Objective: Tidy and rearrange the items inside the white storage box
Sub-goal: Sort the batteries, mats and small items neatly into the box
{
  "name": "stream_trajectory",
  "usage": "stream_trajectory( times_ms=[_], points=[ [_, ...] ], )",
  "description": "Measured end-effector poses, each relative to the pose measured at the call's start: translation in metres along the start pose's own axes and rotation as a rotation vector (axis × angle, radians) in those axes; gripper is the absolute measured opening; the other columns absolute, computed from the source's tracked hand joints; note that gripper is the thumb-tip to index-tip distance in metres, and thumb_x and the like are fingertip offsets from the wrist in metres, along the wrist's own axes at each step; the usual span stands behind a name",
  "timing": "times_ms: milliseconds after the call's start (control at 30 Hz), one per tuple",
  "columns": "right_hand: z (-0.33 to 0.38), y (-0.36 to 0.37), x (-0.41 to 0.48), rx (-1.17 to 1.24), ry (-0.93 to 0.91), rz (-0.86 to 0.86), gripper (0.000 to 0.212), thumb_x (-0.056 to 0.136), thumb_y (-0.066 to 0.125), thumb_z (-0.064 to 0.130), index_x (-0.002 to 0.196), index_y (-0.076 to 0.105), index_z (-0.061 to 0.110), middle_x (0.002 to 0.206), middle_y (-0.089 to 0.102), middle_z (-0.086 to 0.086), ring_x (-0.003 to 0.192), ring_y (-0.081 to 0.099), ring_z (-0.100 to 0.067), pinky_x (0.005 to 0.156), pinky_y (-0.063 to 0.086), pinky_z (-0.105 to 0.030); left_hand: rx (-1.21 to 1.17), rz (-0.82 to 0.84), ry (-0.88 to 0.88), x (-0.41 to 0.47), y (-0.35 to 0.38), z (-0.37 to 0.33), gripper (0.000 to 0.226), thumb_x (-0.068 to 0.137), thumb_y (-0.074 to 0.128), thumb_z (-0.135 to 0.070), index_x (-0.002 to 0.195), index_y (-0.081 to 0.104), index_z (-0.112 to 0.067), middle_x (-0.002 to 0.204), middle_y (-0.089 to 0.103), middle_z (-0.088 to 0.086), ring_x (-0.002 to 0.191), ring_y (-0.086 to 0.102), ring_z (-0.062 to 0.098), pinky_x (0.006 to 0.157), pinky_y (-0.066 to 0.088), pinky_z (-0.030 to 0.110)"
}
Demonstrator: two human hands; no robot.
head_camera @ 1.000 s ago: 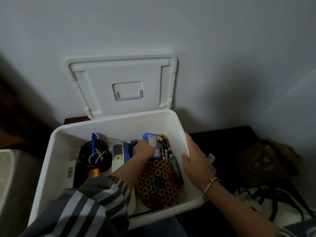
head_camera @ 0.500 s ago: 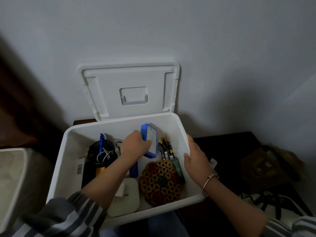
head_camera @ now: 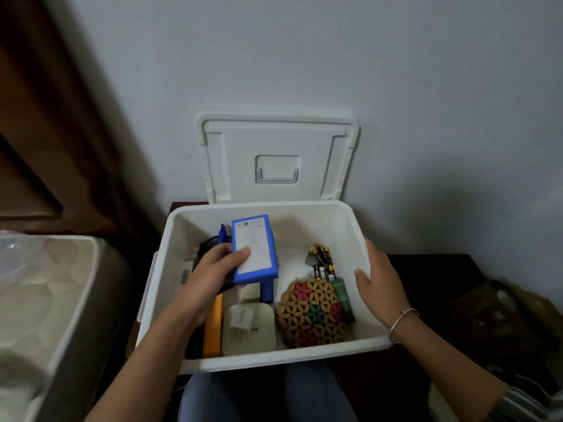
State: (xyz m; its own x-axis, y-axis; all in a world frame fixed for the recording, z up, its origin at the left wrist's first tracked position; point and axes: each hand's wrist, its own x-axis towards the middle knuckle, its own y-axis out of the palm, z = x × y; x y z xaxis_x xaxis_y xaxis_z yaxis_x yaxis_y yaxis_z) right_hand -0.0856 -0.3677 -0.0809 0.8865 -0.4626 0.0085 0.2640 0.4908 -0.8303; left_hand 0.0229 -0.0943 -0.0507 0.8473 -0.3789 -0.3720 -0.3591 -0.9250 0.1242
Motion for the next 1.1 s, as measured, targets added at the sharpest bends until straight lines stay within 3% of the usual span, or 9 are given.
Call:
stream_trajectory(
  times_ms=[167,233,333,400,500,600,867,1100],
  points=[
    [0.01,0.002,-0.009,-0.284,-0.296,-0.22,0.046,0.082,0.065,0.006,0.126,0.054,0.003,0.13,0.052,-0.014,0.12,0.051,-0.029,0.103,0.042,-0.041,-0.156,0.037,0.01,-0.001,-0.024,0.019,0.038,0.074,0.074,-0.041,0.107,0.069,-0.022,0.107,0.073,0.008,0.092,0.072,0.018,0.073,0.055,0.028],
    [0.019,0.012,-0.005,-0.314,-0.396,-0.198,0.038,0.083,0.065,0.01,0.12,0.059,0.008,0.126,0.055,-0.007,0.118,0.052,-0.022,0.102,0.04,-0.032,-0.2,0.028,0.034,0.002,-0.03,0.02,0.04,0.074,0.073,-0.041,0.109,0.068,-0.022,0.107,0.073,0.008,0.092,0.072,0.019,0.067,0.057,0.024],
    [0.036,0.044,0.015,-0.175,-0.269,0.057,0.032,0.087,0.062,0.015,0.119,0.058,0.014,0.122,0.051,0.002,0.113,0.048,-0.013,0.097,0.038,-0.019,-0.213,0.021,0.08,0.006,-0.033,0.018,0.038,0.075,0.071,-0.041,0.107,0.069,-0.021,0.104,0.073,0.007,0.088,0.071,0.017,0.067,0.057,0.028],
    [0.039,0.07,0.038,-0.13,-0.102,0.241,0.029,0.086,0.061,0.011,0.114,0.056,0.01,0.119,0.05,-0.004,0.112,0.05,-0.019,0.094,0.041,-0.023,-0.214,0.002,0.085,0.008,-0.033,0.019,0.037,0.076,0.07,-0.04,0.107,0.068,-0.02,0.104,0.074,0.006,0.088,0.071,0.017,0.074,0.057,0.033],
    [0.032,0.098,0.07,-0.2,0.121,0.287,0.043,0.084,0.058,0.012,0.126,0.047,0.004,0.13,0.044,-0.015,0.12,0.046,-0.03,0.098,0.041,-0.032,-0.234,-0.015,0.089,0.008,-0.033,0.023,0.044,0.077,0.074,-0.037,0.114,0.064,-0.015,0.106,0.073,0.007,0.093,0.071,0.018,0.071,0.058,0.028],
    [0.022,0.117,0.083,-0.256,0.324,0.278,0.066,0.087,0.055,0.015,0.144,0.023,0.003,0.148,0.027,-0.018,0.133,0.034,-0.033,0.108,0.033,-0.034,-0.228,-0.023,0.09,0.007,-0.033,0.025,0.05,0.074,0.072,-0.04,0.118,0.062,-0.018,0.108,0.073,0.005,0.096,0.071,0.018,0.068,0.056,0.02],
    [0.017,0.139,0.098,-0.316,0.335,0.32,0.084,0.084,0.064,0.018,0.148,0.011,0.007,0.15,0.017,-0.016,0.134,0.03,-0.037,0.108,0.031,-0.035,-0.262,-0.043,0.1,0.006,-0.031,0.025,0.048,0.07,0.069,-0.044,0.114,0.061,-0.027,0.103,0.073,-0.002,0.095,0.071,0.014,0.065,0.055,0.018],
    [0.012,0.132,0.1,-0.323,0.155,0.333,0.076,0.079,0.07,0.023,0.141,0.031,0.004,0.144,0.028,-0.018,0.13,0.035,-0.032,0.109,0.032,-0.029,-0.268,-0.066,0.109,0.007,-0.031,0.026,0.049,0.072,0.068,-0.044,0.116,0.06,-0.026,0.103,0.073,-0.003,0.095,0.071,0.013,0.065,0.055,0.017]
  ],
)
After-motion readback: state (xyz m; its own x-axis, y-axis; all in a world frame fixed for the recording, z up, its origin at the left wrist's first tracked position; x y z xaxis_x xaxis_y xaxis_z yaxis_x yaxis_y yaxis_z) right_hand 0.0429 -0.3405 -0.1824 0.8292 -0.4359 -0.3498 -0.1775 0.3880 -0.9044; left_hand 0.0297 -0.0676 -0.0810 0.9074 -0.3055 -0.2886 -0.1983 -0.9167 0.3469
